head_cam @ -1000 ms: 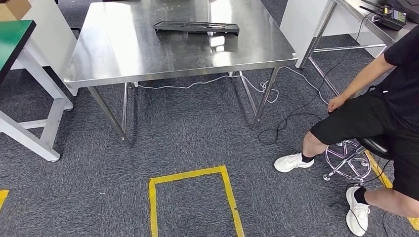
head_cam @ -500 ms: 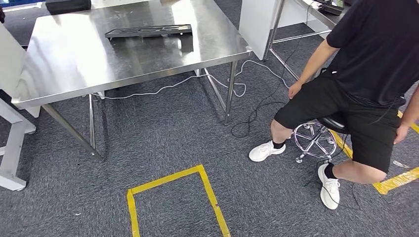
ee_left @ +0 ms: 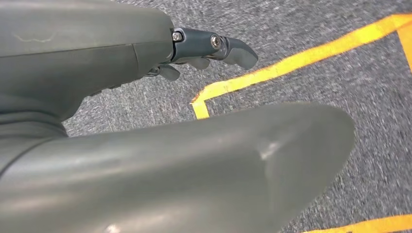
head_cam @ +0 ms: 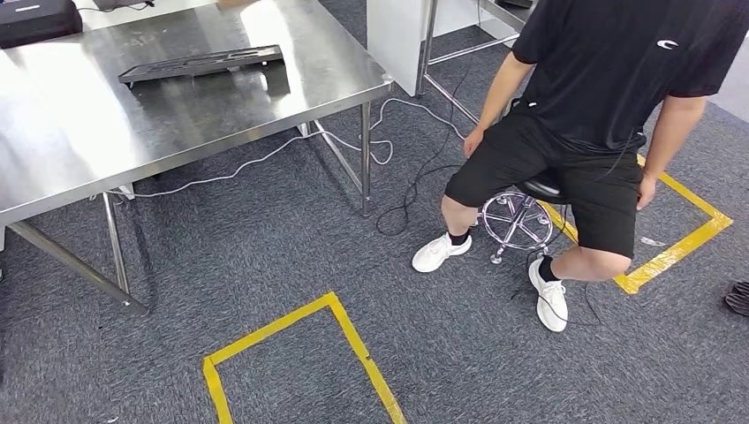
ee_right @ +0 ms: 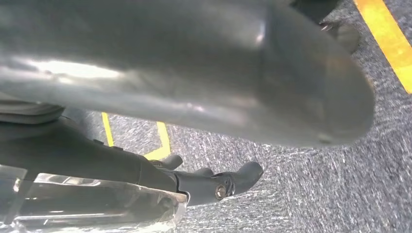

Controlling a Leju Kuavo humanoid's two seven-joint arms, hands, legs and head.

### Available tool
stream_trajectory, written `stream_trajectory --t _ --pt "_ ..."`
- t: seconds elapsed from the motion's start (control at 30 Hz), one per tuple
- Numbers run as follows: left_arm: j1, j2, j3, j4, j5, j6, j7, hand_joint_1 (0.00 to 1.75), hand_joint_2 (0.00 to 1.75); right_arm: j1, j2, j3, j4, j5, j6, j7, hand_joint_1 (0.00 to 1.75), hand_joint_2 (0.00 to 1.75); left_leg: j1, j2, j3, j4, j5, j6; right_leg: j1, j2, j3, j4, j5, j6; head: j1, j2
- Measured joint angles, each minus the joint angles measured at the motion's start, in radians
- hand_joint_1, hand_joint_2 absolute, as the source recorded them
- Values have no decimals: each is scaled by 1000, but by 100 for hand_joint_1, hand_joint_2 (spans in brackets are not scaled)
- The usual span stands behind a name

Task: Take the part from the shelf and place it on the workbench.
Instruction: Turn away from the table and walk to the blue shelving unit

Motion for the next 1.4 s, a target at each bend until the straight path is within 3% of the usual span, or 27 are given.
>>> stream_trajectory --t 0.07,0.13,0.17,0.23,0.3,0.33,0.37,0.43,0.6,0.63,0.67,0.73,0.77,0.8,0.87,0.93,0.97,1.0,1.03,1.1,1.17,1.23,1.3,1.37,1.4 --pt "0 1 0 -1 0 1 -2 0 0 -6 2 0 0 1 2 -1 0 0 -3 18 4 11 -13 -20 6 -25 19 -44 17 -17 -1 0" --pt "-2 0 0 -1 1 2 -3 0 0 -6 1 0 0 2 2 -2 0 0 -1 34 12 18 -24 -33 4 -2 12 -39 17 -37 -6 0" --pt "-3 0 0 -1 1 2 -3 0 0 -5 2 0 0 3 2 -2 0 0 4 28 13 28 -35 -39 -1 9 11 -38 18 -46 -9 0" --pt "-1 0 0 -1 4 2 -5 0 0 -3 3 -1 0 7 3 -3 0 0 13 -18 -9 93 -91 -46 -3 29 12 -36 26 -63 -15 0" --pt "2 0 0 -1 9 3 -7 0 0 -2 5 -1 0 14 5 -3 0 0 14 -63 -63 225 -174 -46 5 52 7 -34 34 -76 -18 0" --pt "4 0 0 -1 11 4 -7 0 0 -2 5 -1 0 16 5 -3 0 0 14 -71 -85 282 -199 -44 10 65 3 -33 36 -79 -19 0" --pt "5 0 0 -1 12 6 -7 0 0 -1 6 -1 1 17 6 -3 0 0 14 -75 -97 312 -204 -41 14 78 0 -30 37 -80 -20 0" --pt "6 0 0 -1 13 8 -7 0 0 1 6 -1 1 17 7 -2 0 0 14 -77 -96 316 -191 -37 16 94 -1 -27 37 -80 -20 0" --pt "7 0 0 -1 14 8 -7 0 0 2 6 -1 1 18 7 -2 0 0 14 -78 -79 282 -166 -34 17 103 -1 -24 36 -80 -20 0" --pt "7 0 0 -1 14 9 -7 0 0 2 6 -1 1 18 7 -2 0 0 14 -80 -63 249 -146 -33 17 109 -1 -22 36 -79 -20 0" --pt "7 0 0 -1 14 9 -7 0 0 0 6 -1 1 19 8 0 0 0 14 -100 -36 190 -121 -29 19 122 -4 -19 37 -77 -20 0" --pt "6 -1 0 -1 15 11 -7 0 0 1 7 -1 1 20 10 4 0 0 8 -114 5 84 -72 -9 23 150 -24 -15 45 -56 -18 0" --pt "5 -1 0 -1 15 12 -6 0 0 1 7 -1 1 21 11 6 0 0 5 -116 15 49 -56 4 26 144 -42 3 38 -48 -16 0" --pt "5 -2 0 -1 15 12 -6 0 0 2 7 -1 2 21 11 6 0 0 2 -95 12 42 -47 16 26 125 -67 38 22 -44 -13 0" --pt "5 -2 0 -1 16 13 -6 0 0 -1 6 -1 2 22 11 7 0 0 -2 -69 5 37 -39 26 25 76 -131 174 -43 -53 -7 0" --pt "6 -2 0 -1 17 15 -6 0 0 -1 6 -1 2 23 11 7 0 0 -8 -41 -3 38 -36 28 23 65 -174 281 -84 -50 -5 0" --pt "6 -2 0 -1 16 15 -5 0 0 0 5 -1 2 24 12 8 0 0 -10 -28 -5 38 -34 27 22 62 -166 279 -82 -44 -5 0" --pt "6 -3 0 -1 15 16 -4 0 0 2 4 -1 2 26 12 9 0 0 -11 -16 -7 38 -33 26 22 58 -134 234 -67 -37 -5 0" --pt "6 -3 0 -1 14 17 -2 0 0 2 3 -1 2 27 13 10 0 0 -12 -5 -7 38 -31 24 22 44 -85 157 -45 -32 -5 0" --pt "6 -4 0 -1 10 18 4 0 0 -2 1 -1 2 29 13 13 0 0 -18 17 -6 40 -32 17 30 -1 2 13 -10 -34 -3 0" --pt "4 -5 0 -1 5 21 13 0 0 -4 1 -1 2 30 14 17 0 0 -23 37 -1 41 -35 6 37 -17 26 -38 3 -46 -3 0" --pt "2 -5 0 -1 0 25 22 0 0 0 1 -1 2 30 15 20 0 0 -19 48 2 45 -39 -5 30 6 24 -40 11 -58 -5 0" --pt "2 -5 0 -1 -5 29 32 0 0 3 1 -1 3 27 15 22 0 0 -11 9 -14 90 -76 -17 17 26 26 -43 21 -74 -7 0" --pt "6 -4 0 -1 -16 30 45 0 0 3 3 -1 3 25 14 22 0 0 -4 -52 -64 212 -154 -27 15 48 21 -44 30 -87 -9 0" --pt "9 -4 -1 -1 -22 31 53 0 0 3 4 -1 3 25 14 24 0 0 -2 -68 -91 280 -187 -30 17 60 17 -43 33 -90 -9 0"
